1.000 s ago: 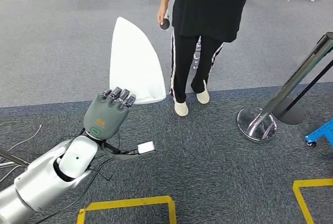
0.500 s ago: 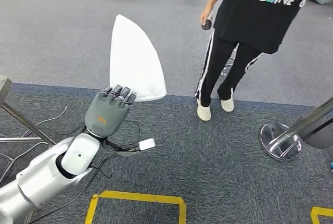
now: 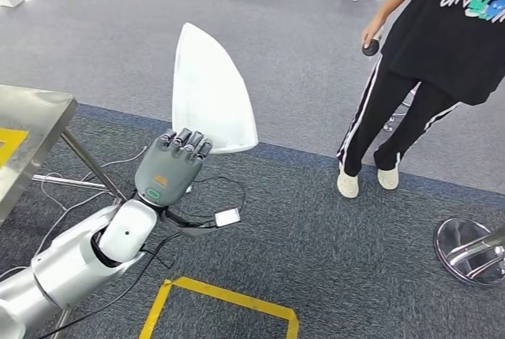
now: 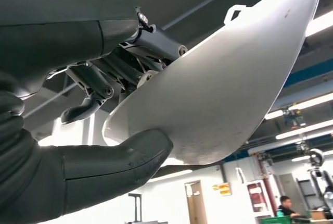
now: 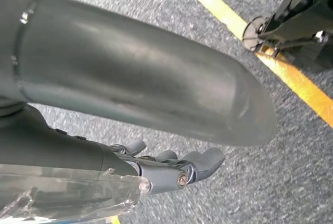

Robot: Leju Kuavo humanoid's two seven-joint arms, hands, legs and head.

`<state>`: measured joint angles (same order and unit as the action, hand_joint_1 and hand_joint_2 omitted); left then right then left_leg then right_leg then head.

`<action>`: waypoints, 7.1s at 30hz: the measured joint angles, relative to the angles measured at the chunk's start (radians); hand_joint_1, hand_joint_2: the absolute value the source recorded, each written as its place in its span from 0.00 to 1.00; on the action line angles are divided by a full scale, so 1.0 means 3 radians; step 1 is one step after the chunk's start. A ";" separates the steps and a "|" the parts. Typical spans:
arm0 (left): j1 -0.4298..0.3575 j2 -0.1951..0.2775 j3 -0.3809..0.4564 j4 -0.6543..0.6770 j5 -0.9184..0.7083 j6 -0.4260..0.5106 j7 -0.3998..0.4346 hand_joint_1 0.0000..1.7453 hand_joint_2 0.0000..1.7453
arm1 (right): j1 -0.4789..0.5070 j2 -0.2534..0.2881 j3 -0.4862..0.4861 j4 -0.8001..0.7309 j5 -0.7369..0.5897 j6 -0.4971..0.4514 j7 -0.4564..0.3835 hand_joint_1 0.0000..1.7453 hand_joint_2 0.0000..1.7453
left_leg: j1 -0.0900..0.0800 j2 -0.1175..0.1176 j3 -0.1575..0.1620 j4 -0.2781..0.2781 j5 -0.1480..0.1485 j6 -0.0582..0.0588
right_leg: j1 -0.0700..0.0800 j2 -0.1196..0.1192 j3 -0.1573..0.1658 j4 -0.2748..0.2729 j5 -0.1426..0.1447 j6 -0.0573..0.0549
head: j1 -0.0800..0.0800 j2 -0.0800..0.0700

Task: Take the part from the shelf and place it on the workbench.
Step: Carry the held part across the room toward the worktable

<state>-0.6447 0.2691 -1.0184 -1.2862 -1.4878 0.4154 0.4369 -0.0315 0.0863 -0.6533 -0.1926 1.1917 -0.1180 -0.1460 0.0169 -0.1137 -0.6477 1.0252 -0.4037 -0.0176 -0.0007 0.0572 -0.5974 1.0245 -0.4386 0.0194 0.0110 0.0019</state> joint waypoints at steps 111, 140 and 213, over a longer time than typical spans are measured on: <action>0.0508 -0.0668 0.1259 0.0211 0.0000 -0.0271 -0.1019 1.00 1.00 | -0.0004 0.0081 -0.0028 0.0010 0.0165 0.0064 0.0016 0.00 0.00 | -0.0078 0.0334 0.0098 -0.0116 0.0017 0.0135 | -0.0009 -0.0221 -0.0216 0.0698 -0.0483 0.0133 | -0.0017 0.0000; 0.0453 -0.0658 0.1158 0.0407 0.0099 -0.0078 -0.1736 1.00 1.00 | -0.0030 0.0094 -0.0104 0.0011 0.0210 0.0202 -0.0071 0.00 0.00 | -0.0069 0.0150 0.0081 -0.0138 0.0056 0.0017 | -0.0029 -0.0093 -0.0011 0.0015 -0.0025 0.0040 | -0.0020 0.0000; 0.0209 -0.0752 0.1568 0.1257 0.0616 -0.0064 -0.1603 1.00 1.00 | -0.0005 0.0134 -0.0133 0.0032 0.0273 0.0248 -0.0093 0.00 0.00 | -0.0173 0.0256 0.0419 -0.0161 -0.0231 0.0174 | 0.0030 -0.0160 -0.0305 -0.0033 0.0253 0.0023 | 0.0003 0.0000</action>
<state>-0.5821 0.0434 -0.5480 -0.9090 -1.3029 0.3964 -0.0440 -0.0331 0.1266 -0.6932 -0.1830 1.2737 -0.0436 -0.1738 -0.0349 -0.0368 -0.5220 0.9770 -0.4729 0.0345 0.0084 0.0092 -0.6889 1.0146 -0.3628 0.0264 0.0119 0.0019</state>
